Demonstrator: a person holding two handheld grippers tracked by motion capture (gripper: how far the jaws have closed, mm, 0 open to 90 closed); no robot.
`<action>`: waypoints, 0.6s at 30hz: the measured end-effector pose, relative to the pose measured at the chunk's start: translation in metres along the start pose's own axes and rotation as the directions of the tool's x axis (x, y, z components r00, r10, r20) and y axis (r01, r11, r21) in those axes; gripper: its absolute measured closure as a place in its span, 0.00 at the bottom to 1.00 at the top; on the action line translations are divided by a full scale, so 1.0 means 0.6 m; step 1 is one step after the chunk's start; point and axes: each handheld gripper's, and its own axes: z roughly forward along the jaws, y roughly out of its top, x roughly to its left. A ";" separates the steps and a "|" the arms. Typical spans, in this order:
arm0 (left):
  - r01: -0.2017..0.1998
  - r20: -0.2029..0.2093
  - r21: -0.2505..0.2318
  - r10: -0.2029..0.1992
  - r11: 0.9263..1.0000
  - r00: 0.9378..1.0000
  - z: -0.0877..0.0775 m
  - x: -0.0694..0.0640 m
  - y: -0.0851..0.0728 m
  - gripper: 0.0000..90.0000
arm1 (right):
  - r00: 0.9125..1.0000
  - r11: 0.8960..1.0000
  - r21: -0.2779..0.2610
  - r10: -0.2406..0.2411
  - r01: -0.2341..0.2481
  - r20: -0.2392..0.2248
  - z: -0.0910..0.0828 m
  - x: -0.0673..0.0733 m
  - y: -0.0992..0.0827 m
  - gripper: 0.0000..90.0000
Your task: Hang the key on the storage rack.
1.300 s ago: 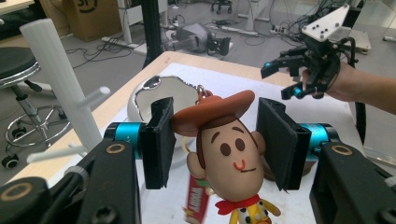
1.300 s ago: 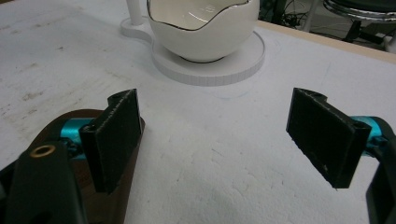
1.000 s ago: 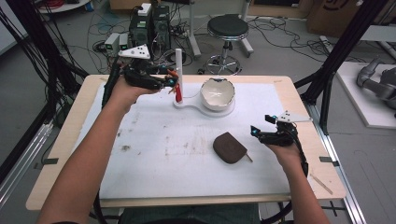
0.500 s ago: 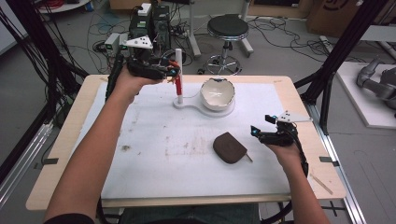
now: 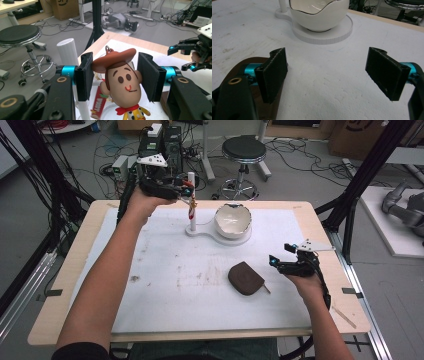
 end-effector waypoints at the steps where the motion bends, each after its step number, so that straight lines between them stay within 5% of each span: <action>1: 0.000 0.000 0.000 0.000 1.000 1.000 0.000 0.000 0.000 0.53 | 1.000 1.000 0.000 0.000 0.000 0.000 0.000 0.000 0.000 0.20; 18: 0.024 -0.036 0.007 -0.024 1.000 0.999 0.002 0.016 -0.010 0.53 | 1.000 1.000 0.000 0.001 -0.001 0.001 -0.001 0.002 0.000 0.20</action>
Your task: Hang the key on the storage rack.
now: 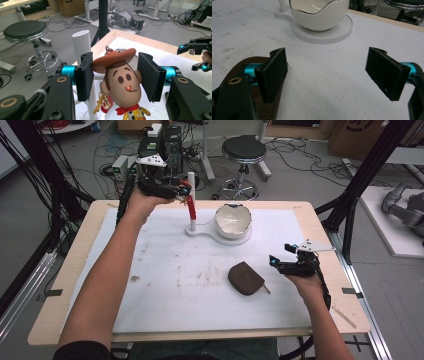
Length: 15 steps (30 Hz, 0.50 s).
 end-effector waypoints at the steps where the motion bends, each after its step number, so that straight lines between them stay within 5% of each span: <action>1: 0.001 -0.001 0.000 -0.001 1.000 1.000 0.001 0.000 0.000 0.53 | 1.000 1.000 0.003 -0.003 0.003 0.003 0.000 0.000 0.000 0.20; 12: 0.024 -0.040 0.017 -0.024 1.000 0.999 0.003 0.011 -0.014 0.52 | 1.000 1.000 0.000 -0.001 0.001 -0.002 -0.001 0.001 0.000 0.20; 15: 0.034 -0.033 0.001 -0.034 0.999 0.999 0.000 0.011 -0.015 0.44 | 1.000 1.000 -0.001 -0.009 0.009 -0.003 -0.001 0.001 0.000 0.20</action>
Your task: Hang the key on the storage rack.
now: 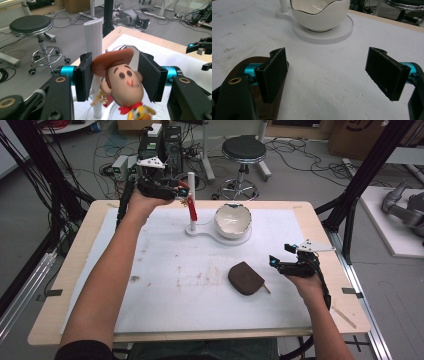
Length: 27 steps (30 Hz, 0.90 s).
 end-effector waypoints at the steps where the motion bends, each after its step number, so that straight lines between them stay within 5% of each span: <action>1: 0.002 0.004 -0.010 -0.002 1.000 1.000 -0.003 -0.002 -0.001 0.42 | 1.000 1.000 0.001 0.002 -0.002 -0.001 0.000 0.000 0.000 0.20; 9: 0.010 0.041 -0.010 -0.010 1.000 0.999 -0.016 -0.017 -0.011 0.35 | 1.000 1.000 -0.005 0.009 -0.009 0.001 -0.004 0.000 0.000 0.20; 27: -0.001 0.143 -0.003 0.002 1.000 0.990 -0.063 -0.059 -0.094 0.28 | 1.000 1.000 -0.007 0.003 -0.003 -0.002 -0.004 0.001 -0.001 0.20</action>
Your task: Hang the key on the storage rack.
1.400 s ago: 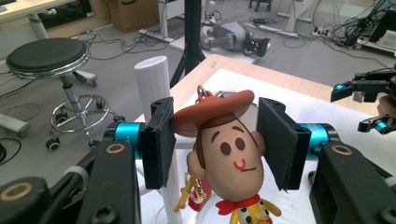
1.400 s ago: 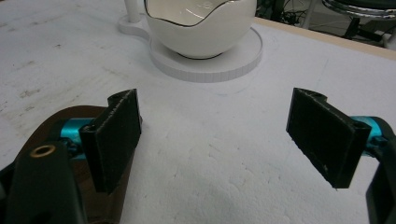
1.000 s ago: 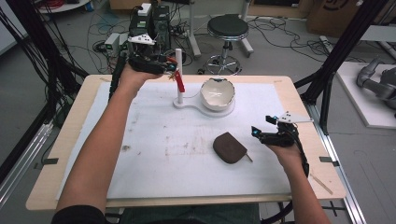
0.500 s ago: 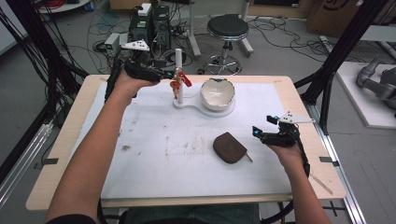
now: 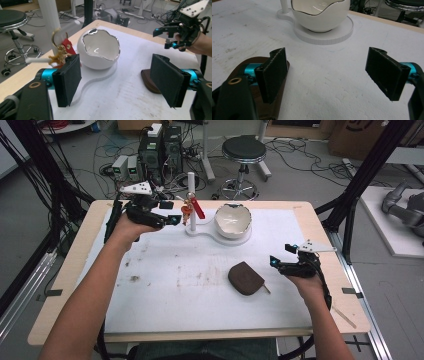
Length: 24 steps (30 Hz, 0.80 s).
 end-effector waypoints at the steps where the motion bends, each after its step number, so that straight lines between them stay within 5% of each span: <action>1: 0.005 0.001 -0.004 -0.005 1.000 1.000 -0.002 -0.003 -0.006 0.28 | 1.000 1.000 0.002 0.001 -0.001 0.000 0.000 0.000 0.000 0.20; 10: 0.008 0.036 0.028 -0.009 1.000 0.999 -0.012 -0.029 -0.060 0.24 | 1.000 1.000 0.006 -0.004 0.004 -0.003 0.001 0.002 0.000 0.20; 24: -0.021 0.008 0.017 0.021 1.000 1.000 -0.027 -0.070 -0.126 0.23 | 1.000 1.000 0.007 -0.007 0.008 -0.008 0.002 0.005 -0.001 0.20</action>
